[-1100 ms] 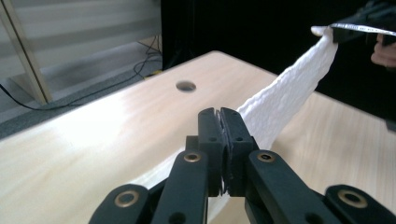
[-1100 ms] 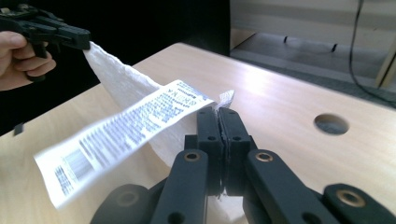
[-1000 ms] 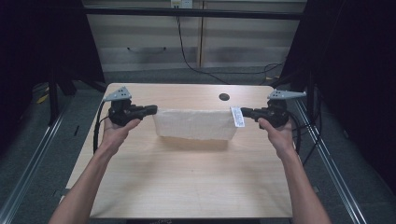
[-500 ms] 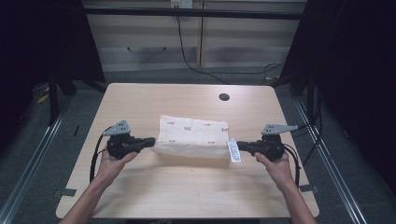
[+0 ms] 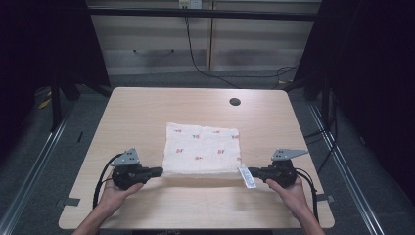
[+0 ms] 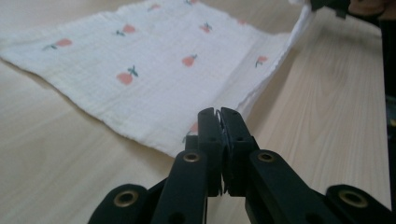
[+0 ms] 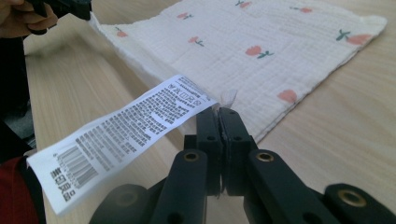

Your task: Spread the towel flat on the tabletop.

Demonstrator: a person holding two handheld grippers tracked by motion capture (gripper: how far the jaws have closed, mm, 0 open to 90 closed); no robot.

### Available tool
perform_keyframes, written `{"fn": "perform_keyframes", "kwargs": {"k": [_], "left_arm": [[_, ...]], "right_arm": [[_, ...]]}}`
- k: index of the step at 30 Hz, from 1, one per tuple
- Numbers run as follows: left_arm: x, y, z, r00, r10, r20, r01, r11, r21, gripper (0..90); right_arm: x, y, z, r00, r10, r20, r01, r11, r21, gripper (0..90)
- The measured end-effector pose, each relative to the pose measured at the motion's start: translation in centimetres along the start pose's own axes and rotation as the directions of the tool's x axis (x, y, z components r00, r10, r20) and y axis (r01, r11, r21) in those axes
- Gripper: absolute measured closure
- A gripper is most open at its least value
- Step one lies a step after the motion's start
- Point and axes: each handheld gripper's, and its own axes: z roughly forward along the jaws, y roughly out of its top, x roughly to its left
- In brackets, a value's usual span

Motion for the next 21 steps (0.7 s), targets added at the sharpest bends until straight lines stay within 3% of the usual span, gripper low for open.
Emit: {"fn": "perform_keyframes", "kwargs": {"k": [4, 8, 15, 19, 21], "left_arm": [[0.0, -0.9, 0.6, 0.9999, -0.007, 0.007, 0.007, 0.9992, 0.04, 87.9], [-0.3, -1.2, 0.7, 0.9997, -0.016, 0.019, 0.015, 0.9987, 0.05, 87.6], [-0.6, -2.3, 0.9, 0.9985, -0.034, 0.042, 0.03, 0.9944, 0.101, 83.6], [-0.5, -2.3, 0.6, 0.9977, -0.053, 0.042, 0.049, 0.9951, 0.086, 80.3], [-0.5, -2.2, 0.3, 0.9981, -0.053, 0.031, 0.051, 0.9959, 0.074, 74.5]], "right_arm": [[0.1, -0.8, 0.3, 0.9999, 0.006, -0.012, -0.006, 1.0, 0.021, 88.2], [0.3, -1.4, 0.4, 0.9998, 0.003, -0.018, -0.002, 0.999, 0.043, 87.6], [0.4, -2.2, 0.3, 0.9984, 0.014, -0.055, -0.01, 0.998, 0.062, 81.1], [0.6, -2.5, 0.0, 0.9987, 0.019, -0.048, -0.016, 0.998, 0.062, 76.0], [0.6, -2.6, -0.4, 0.9988, 0.025, -0.042, -0.023, 0.998, 0.061, 72.9]]}}
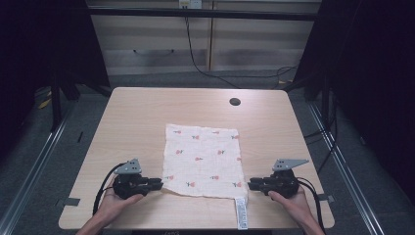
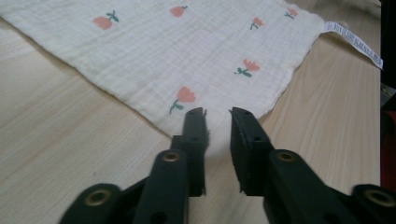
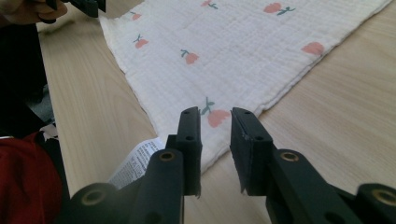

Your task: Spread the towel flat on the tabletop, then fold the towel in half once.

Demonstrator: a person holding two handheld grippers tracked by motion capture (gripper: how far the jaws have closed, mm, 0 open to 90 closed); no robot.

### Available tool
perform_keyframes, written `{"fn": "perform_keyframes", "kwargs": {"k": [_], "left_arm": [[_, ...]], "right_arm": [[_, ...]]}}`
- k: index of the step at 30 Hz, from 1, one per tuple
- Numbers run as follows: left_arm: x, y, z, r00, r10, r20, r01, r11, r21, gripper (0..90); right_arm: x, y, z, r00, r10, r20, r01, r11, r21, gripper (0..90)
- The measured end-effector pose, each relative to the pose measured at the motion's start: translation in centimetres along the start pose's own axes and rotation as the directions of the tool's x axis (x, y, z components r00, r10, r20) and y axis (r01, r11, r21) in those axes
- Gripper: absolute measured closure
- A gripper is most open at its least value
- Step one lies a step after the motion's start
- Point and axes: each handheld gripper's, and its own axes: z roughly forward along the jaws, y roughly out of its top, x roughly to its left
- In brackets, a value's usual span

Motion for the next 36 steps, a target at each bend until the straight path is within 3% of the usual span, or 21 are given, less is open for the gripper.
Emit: {"fn": "perform_keyframes", "kwargs": {"k": [3, 6, 11, 17, 22, 26, 31, 32, 35, 36], "left_arm": [[0.2, 0.2, -0.7, 0.9999, -0.013, 0.001, 0.013, 0.9995, -0.03, 69.0], [0.7, 0.6, -1.1, 0.9991, -0.031, -0.03, 0.03, 0.9985, -0.046, 63.3], [1.7, 1.7, -0.3, 0.9967, -0.044, -0.068, 0.044, 0.999, 0.003, 57.2], [1.9, 3.1, 0.2, 0.9948, -0.029, -0.097, 0.033, 0.9988, 0.036, 54.4], [3.0, 4.6, 0.4, 0.992, -0.043, -0.119, 0.044, 0.999, 0.005, 52.9], [3.9, 5.5, 1.1, 0.9912, -0.064, -0.116, 0.062, 0.9979, -0.02, 54.1], [4.6, 6.2, 2.2, 0.9901, -0.061, -0.126, 0.062, 0.9981, 0.004, 50.3], [5.0, 6.5, 2.7, 0.9899, -0.066, -0.125, 0.067, 0.9977, 0.002, 49.6], [5.6, 7.0, 3.4, 0.9895, -0.073, -0.125, 0.074, 0.9972, 0.007, 48.3], [6.0, 7.2, 3.8, 0.9882, -0.079, -0.131, 0.081, 0.9966, 0.012, 47.7]], "right_arm": [[-0.1, -0.3, -0.5, 0.9997, 0.01, 0.02, -0.01, 1.0, -0.012, 68.9], [-0.4, -0.2, -0.5, 0.9992, 0.019, 0.034, -0.018, 1.0, -0.026, 66.9], [-0.7, 0.9, 0.8, 0.9988, 0.004, 0.05, -0.003, 1.0, -0.004, 64.2], [-0.8, 2.8, 1.9, 0.9985, -0.033, 0.043, 0.033, 0.999, -0.005, 62.8], [-0.9, 4.3, 2.8, 0.9975, -0.051, 0.048, 0.051, 0.999, -0.004, 61.5], [-1.6, 5.3, 3.8, 0.9967, -0.058, 0.057, 0.058, 0.998, 0.007, 62.5], [-2.6, 6.0, 5.0, 0.9966, -0.049, 0.066, 0.046, 0.998, 0.04, 58.2], [-3.3, 6.4, 5.6, 0.9949, -0.05, 0.087, 0.046, 0.998, 0.05, 55.6], [-3.9, 6.7, 6.0, 0.9953, -0.039, 0.089, 0.034, 0.998, 0.048, 55.0], [-4.8, 7.1, 6.4, 0.9941, -0.031, 0.104, 0.027, 0.999, 0.041, 55.9]]}}
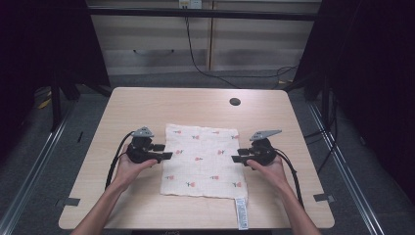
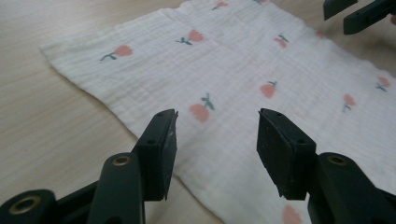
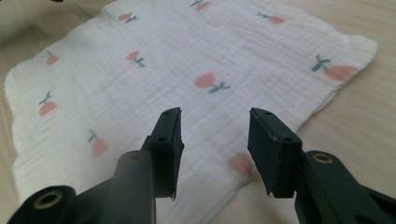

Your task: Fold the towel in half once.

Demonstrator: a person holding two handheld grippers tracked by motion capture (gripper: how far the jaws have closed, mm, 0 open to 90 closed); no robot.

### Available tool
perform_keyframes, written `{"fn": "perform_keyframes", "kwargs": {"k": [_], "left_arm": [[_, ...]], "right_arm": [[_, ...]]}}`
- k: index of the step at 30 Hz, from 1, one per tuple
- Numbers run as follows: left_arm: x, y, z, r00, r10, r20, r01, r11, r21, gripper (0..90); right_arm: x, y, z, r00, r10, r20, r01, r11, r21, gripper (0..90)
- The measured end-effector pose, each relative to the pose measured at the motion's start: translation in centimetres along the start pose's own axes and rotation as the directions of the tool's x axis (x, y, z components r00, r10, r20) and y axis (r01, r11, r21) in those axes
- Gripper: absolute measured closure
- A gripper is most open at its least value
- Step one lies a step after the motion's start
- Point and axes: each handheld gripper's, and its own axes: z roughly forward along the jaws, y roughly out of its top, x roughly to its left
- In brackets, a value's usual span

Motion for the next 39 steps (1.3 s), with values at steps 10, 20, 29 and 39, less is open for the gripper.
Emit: {"fn": "perform_keyframes", "kwargs": {"k": [10, 20, 29, 39], "left_arm": [[2.7, 0.8, 2.2, 0.999, -0.037, -0.024, 0.037, 0.9993, 0.01, 47.7], [2.6, 0.0, 3.6, 0.9982, 0.023, -0.055, -0.02, 0.9975, 0.068, 61.5], [2.5, -0.4, 3.6, 0.9886, 0.076, -0.13, -0.069, 0.9962, 0.053, 87.9], [1.5, -1.8, 2.5, 0.9964, 0.04, -0.075, -0.036, 0.9983, 0.046, 89.6]], "right_arm": [[-2.6, 1.4, 1.8, 0.9983, 0.014, 0.057, -0.016, 1.0, 0.025, 60.6], [-3.0, 1.1, 3.0, 0.9931, -0.008, 0.117, 0.001, 0.999, 0.053, 71.5], [-2.9, 0.8, 3.0, 0.9911, -0.028, 0.13, 0.023, 0.999, 0.044, 88.4], [-2.1, -0.7, 1.7, 0.9979, -0.001, 0.064, -0.001, 0.999, 0.043, 90.0]]}}
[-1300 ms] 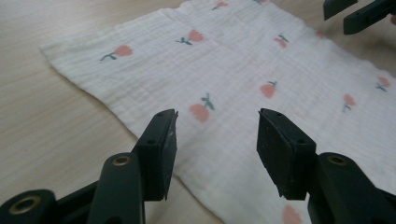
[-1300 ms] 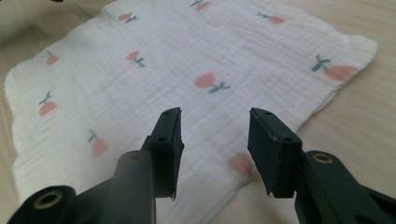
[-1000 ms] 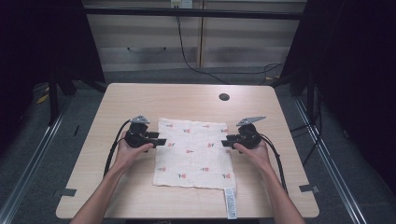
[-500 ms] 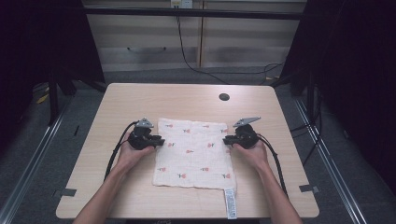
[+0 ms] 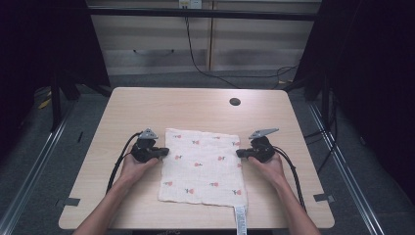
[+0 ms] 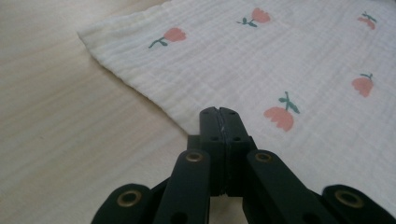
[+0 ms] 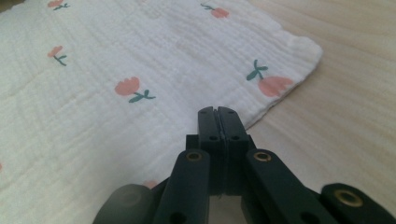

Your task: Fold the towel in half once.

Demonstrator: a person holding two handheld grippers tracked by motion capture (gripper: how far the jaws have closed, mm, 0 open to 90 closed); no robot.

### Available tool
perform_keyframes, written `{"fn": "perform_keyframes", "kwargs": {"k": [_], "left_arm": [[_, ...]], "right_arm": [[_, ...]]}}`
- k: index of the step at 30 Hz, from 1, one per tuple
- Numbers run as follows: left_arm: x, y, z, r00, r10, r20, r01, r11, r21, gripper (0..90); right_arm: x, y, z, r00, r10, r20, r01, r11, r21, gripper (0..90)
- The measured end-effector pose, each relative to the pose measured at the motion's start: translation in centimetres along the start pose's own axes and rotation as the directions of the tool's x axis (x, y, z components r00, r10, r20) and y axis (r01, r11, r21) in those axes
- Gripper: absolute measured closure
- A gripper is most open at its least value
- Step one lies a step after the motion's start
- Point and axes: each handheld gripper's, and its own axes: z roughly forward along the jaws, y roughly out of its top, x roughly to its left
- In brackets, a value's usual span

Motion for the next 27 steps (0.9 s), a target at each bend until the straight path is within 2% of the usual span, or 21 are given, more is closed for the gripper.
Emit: {"fn": "perform_keyframes", "kwargs": {"k": [7, 9, 10, 16, 18, 20, 24, 27], "left_arm": [[-1.9, -1.3, -1.3, 0.9989, 0.035, 0.03, -0.035, 0.9991, 0.024, 89.6], [-2.1, -1.4, -1.5, 0.9988, 0.031, 0.038, -0.032, 0.9991, 0.029, 89.6], [-2.6, -1.9, -1.9, 0.9982, 0.035, 0.048, -0.037, 0.9988, 0.032, 89.6], [-3.3, -2.8, -2.7, 0.9968, 0.04, 0.07, -0.043, 0.9987, 0.029, 89.5], [-3.2, -2.7, -2.6, 0.9968, 0.035, 0.073, -0.037, 0.9989, 0.028, 89.4], [-3.2, -2.8, -2.7, 0.9967, 0.037, 0.073, -0.039, 0.9989, 0.027, 89.3], [-3.1, -2.8, -2.6, 0.9967, 0.033, 0.074, -0.035, 0.9991, 0.024, 89.0], [-3.2, -2.9, -2.6, 0.9965, 0.038, 0.075, -0.04, 0.999, 0.02, 89.0]], "right_arm": [[1.5, -1.3, -1.1, 0.9994, -0.03, -0.018, 0.03, 0.999, 0.015, 90.0], [1.7, -1.5, -1.3, 0.9992, -0.034, -0.022, 0.034, 0.999, 0.014, 90.0], [2.3, -1.8, -1.6, 0.9987, -0.042, -0.029, 0.043, 0.999, 0.023, 90.0], [3.4, -2.7, -2.3, 0.9965, -0.059, -0.059, 0.061, 0.997, 0.039, 89.3], [3.3, -2.6, -2.3, 0.9963, -0.057, -0.064, 0.059, 0.998, 0.03, 86.8], [2.8, -2.2, -2.4, 0.9966, -0.04, -0.072, 0.04, 0.999, -0.005, 80.4], [1.4, -0.5, -2.4, 0.9989, -0.003, -0.046, 0.0, 0.999, -0.051, 73.9], [0.4, 1.1, -1.6, 0.9999, -0.003, -0.011, 0.003, 0.999, -0.042, 72.2]]}}
